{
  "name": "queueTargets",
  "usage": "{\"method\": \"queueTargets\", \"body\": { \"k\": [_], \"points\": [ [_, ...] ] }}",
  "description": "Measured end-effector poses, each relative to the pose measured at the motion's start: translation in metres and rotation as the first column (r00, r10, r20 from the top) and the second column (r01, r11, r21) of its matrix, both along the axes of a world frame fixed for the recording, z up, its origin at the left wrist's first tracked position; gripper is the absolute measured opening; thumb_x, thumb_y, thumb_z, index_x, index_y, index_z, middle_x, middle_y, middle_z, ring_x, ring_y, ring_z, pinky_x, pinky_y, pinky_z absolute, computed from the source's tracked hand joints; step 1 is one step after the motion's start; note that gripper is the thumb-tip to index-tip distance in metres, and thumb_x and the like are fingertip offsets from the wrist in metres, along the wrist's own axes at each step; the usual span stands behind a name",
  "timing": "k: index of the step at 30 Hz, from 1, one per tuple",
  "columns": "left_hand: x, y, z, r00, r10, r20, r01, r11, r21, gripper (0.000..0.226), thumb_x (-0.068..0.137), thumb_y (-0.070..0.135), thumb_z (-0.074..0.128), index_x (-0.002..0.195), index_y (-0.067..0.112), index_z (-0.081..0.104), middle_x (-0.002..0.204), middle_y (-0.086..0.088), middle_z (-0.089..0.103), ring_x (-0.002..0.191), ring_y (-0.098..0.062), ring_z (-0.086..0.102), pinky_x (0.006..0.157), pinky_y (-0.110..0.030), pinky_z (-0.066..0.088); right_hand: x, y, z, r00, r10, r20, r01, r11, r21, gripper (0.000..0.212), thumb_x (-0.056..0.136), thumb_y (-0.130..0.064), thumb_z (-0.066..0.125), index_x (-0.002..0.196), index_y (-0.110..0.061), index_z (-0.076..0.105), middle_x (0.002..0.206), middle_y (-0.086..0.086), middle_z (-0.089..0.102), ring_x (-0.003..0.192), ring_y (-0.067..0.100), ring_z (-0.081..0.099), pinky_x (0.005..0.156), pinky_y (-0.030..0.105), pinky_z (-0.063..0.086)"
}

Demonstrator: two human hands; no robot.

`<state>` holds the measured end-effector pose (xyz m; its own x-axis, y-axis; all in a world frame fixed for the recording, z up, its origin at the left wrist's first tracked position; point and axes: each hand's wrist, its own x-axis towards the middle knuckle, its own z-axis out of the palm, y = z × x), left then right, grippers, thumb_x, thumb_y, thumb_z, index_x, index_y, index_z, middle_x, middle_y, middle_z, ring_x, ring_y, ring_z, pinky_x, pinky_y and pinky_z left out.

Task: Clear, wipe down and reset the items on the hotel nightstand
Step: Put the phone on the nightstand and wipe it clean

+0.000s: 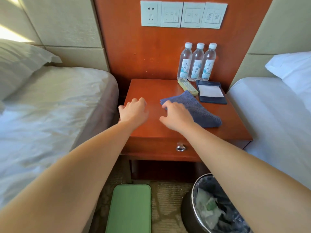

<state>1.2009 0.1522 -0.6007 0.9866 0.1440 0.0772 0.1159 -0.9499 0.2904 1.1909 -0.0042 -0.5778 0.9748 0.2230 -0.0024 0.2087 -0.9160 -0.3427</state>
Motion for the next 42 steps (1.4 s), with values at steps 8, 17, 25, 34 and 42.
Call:
{"method": "queueTargets", "body": {
  "k": [8,17,25,34,42],
  "points": [
    [-0.094,-0.002,-0.057,0.959,-0.122,0.256,0.127,0.992,-0.002,0.037,0.091,0.019,0.049,0.127,0.02,0.051,0.129,-0.008,0.05,0.121,-0.032,0.045,0.103,-0.045,0.032,-0.071,-0.013,-0.053,0.977,0.025,0.21,-0.05,0.992,0.117,0.046,0.089,-0.021,0.058,0.134,-0.021,0.047,0.133,0.004,0.052,0.127,0.024,0.043,0.091,0.037,0.042],
    [-0.216,-0.037,-0.141,0.934,-0.291,0.208,0.283,0.957,0.068,0.045,0.092,0.025,0.055,0.136,0.018,0.046,0.137,-0.008,0.048,0.126,-0.03,0.044,0.106,-0.045,0.033,-0.201,-0.054,-0.134,0.963,0.036,0.267,-0.076,0.987,0.142,0.04,0.093,-0.018,0.056,0.132,-0.022,0.048,0.129,0.001,0.055,0.119,0.02,0.05,0.091,0.034,0.045],
    [-0.31,-0.133,-0.235,0.835,-0.52,-0.18,0.527,0.85,-0.012,0.05,0.094,0.034,0.053,0.14,0.021,0.037,0.133,-0.006,0.054,0.119,-0.027,0.054,0.098,-0.046,0.045,-0.33,-0.15,-0.214,0.963,-0.188,0.193,0.138,0.96,0.245,0.019,0.092,-0.019,0.05,0.109,-0.023,0.058,0.1,-0.006,0.065,0.089,0.017,0.06,0.075,0.034,0.048],
    [-0.363,-0.235,-0.344,0.73,-0.51,-0.456,0.284,0.833,-0.475,0.073,0.094,0.038,0.059,0.15,0.015,0.017,0.141,-0.013,0.049,0.122,-0.026,0.053,0.101,-0.04,0.046,-0.404,-0.256,-0.32,0.88,-0.436,-0.187,0.453,0.89,0.053,0.026,0.092,-0.022,0.057,0.118,-0.023,0.054,0.108,-0.002,0.061,0.098,0.018,0.059,0.076,0.033,0.048],
    [-0.371,-0.285,-0.405,0.683,-0.336,-0.649,-0.217,0.755,-0.619,0.094,0.094,0.027,0.063,0.152,0.005,-0.007,0.158,-0.016,0.023,0.144,-0.03,0.028,0.114,-0.039,0.029,-0.414,-0.294,-0.411,0.56,-0.554,-0.616,0.644,0.759,-0.097,0.074,0.086,-0.027,0.065,0.146,-0.006,0.027,0.137,0.017,0.047,0.122,0.032,0.05,0.101,0.043,0.046]
  ]
}}
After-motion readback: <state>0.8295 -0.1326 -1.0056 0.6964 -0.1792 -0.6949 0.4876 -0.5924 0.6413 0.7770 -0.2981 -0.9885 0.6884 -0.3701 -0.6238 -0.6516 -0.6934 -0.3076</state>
